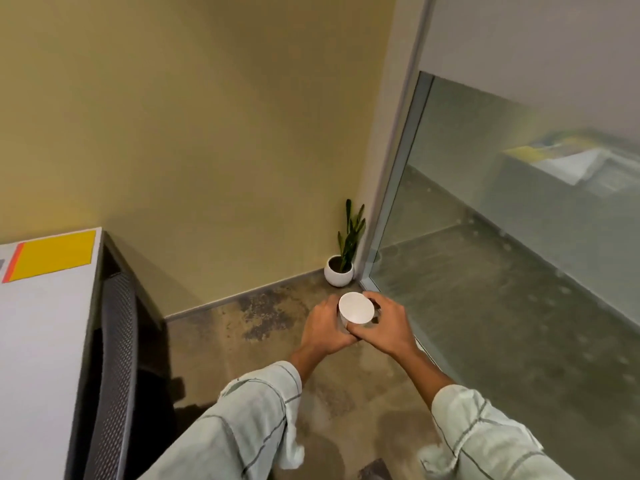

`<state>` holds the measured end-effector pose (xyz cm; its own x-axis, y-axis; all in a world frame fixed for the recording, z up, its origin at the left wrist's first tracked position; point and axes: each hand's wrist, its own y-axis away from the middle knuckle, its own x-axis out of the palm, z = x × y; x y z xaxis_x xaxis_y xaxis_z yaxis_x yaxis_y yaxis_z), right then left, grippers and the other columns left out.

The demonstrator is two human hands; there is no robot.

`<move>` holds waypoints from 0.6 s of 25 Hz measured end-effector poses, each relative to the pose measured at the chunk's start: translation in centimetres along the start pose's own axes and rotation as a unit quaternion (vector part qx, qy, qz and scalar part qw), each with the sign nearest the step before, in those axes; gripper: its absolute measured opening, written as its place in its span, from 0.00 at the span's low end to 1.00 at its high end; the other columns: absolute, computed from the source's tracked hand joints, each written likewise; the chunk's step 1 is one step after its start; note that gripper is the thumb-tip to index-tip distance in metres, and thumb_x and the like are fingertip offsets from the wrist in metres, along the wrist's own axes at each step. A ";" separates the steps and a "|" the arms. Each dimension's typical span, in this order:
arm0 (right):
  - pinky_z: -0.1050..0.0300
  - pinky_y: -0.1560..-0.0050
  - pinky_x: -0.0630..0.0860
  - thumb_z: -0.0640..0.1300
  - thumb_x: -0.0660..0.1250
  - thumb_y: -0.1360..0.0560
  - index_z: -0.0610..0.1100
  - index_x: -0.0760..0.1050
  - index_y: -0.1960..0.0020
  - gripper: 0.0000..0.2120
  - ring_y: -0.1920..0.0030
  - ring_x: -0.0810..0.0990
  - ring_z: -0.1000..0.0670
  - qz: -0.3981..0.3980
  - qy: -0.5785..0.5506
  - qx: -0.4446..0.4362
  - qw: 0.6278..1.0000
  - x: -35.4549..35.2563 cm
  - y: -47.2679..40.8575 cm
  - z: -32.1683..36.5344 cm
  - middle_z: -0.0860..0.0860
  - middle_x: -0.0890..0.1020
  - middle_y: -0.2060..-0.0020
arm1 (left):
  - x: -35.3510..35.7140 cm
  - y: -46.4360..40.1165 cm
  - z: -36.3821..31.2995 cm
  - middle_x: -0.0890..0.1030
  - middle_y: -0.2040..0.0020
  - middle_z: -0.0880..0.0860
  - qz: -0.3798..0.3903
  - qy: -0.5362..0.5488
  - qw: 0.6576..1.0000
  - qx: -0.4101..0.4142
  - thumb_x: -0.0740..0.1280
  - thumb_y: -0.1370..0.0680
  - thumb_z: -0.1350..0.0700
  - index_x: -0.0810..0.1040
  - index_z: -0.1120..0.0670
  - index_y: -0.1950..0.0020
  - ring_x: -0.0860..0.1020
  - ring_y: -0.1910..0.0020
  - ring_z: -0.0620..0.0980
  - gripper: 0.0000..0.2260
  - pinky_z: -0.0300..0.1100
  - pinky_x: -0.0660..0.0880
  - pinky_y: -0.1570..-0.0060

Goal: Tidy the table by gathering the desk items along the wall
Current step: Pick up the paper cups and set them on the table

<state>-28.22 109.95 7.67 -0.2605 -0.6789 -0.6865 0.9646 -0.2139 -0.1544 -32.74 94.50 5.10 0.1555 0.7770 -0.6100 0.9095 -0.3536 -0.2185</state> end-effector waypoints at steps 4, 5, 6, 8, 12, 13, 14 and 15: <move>0.73 0.49 0.73 0.55 0.81 0.42 0.49 0.79 0.40 0.32 0.48 0.79 0.58 0.066 -0.027 -0.055 0.996 5.3 -10.7 2.4 0.56 0.83 0.47 | -4.1 -6.9 5.6 0.84 0.52 0.52 -0.079 -0.002 0.995 -0.066 0.75 0.38 0.40 0.77 0.54 0.47 0.81 0.55 0.51 0.26 0.39 0.73 0.60; 0.73 0.50 0.73 0.55 0.81 0.42 0.49 0.79 0.41 0.31 0.49 0.80 0.57 0.084 -0.030 -0.070 0.994 6.7 -13.1 3.0 0.56 0.83 0.48 | -5.0 -8.3 7.0 0.84 0.54 0.52 -0.097 -0.010 0.992 -0.085 0.75 0.38 0.41 0.76 0.54 0.50 0.81 0.57 0.51 0.24 0.38 0.70 0.63; 0.71 0.51 0.74 0.54 0.81 0.42 0.48 0.80 0.42 0.30 0.49 0.81 0.56 0.104 -0.036 -0.088 0.990 8.5 -15.9 4.0 0.55 0.83 0.48 | -6.2 -10.0 8.8 0.83 0.57 0.52 -0.115 -0.023 0.988 -0.103 0.74 0.38 0.42 0.76 0.54 0.52 0.81 0.59 0.52 0.22 0.38 0.68 0.65; 0.67 0.49 0.75 0.53 0.81 0.42 0.47 0.80 0.43 0.29 0.49 0.82 0.54 0.128 -0.050 -0.129 0.982 12.3 -21.3 5.8 0.53 0.84 0.48 | -8.9 -13.4 12.0 0.82 0.58 0.53 -0.144 -0.038 0.980 -0.133 0.74 0.37 0.44 0.75 0.56 0.53 0.80 0.60 0.54 0.21 0.42 0.70 0.66; 0.59 0.48 0.78 0.56 0.80 0.42 0.47 0.80 0.42 0.31 0.49 0.82 0.52 0.217 -0.063 -0.184 0.957 19.7 -32.1 11.3 0.52 0.84 0.47 | -16.1 -19.8 17.1 0.82 0.57 0.55 -0.197 -0.062 0.957 -0.205 0.76 0.37 0.46 0.76 0.58 0.51 0.81 0.57 0.57 0.22 0.50 0.76 0.60; 0.59 0.49 0.78 0.57 0.79 0.43 0.47 0.80 0.43 0.31 0.49 0.82 0.52 0.235 -0.064 -0.205 0.948 21.3 -34.2 12.9 0.53 0.84 0.48 | -17.8 -20.9 18.0 0.82 0.56 0.55 -0.213 -0.070 0.949 -0.222 0.76 0.37 0.46 0.77 0.58 0.51 0.81 0.57 0.57 0.23 0.51 0.76 0.59; 0.59 0.50 0.78 0.58 0.79 0.43 0.47 0.80 0.43 0.31 0.50 0.82 0.52 0.257 -0.066 -0.231 0.936 23.2 -36.5 15.1 0.53 0.84 0.48 | -19.8 -21.8 19.0 0.83 0.55 0.55 -0.239 -0.081 0.937 -0.242 0.76 0.38 0.45 0.77 0.58 0.50 0.81 0.56 0.57 0.23 0.51 0.77 0.58; 0.58 0.50 0.79 0.58 0.78 0.43 0.47 0.80 0.43 0.31 0.50 0.82 0.52 0.276 -0.072 -0.253 0.924 24.9 -38.2 17.2 0.53 0.84 0.48 | -21.8 -22.4 19.9 0.83 0.54 0.55 -0.264 -0.087 0.925 -0.261 0.77 0.38 0.45 0.78 0.57 0.50 0.81 0.55 0.56 0.24 0.51 0.77 0.58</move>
<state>-72.27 89.10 8.69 0.3094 -0.6805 -0.6642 0.8388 0.5244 -0.1465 -64.22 75.09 8.13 -0.3856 0.6582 -0.6466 0.9105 0.3851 -0.1509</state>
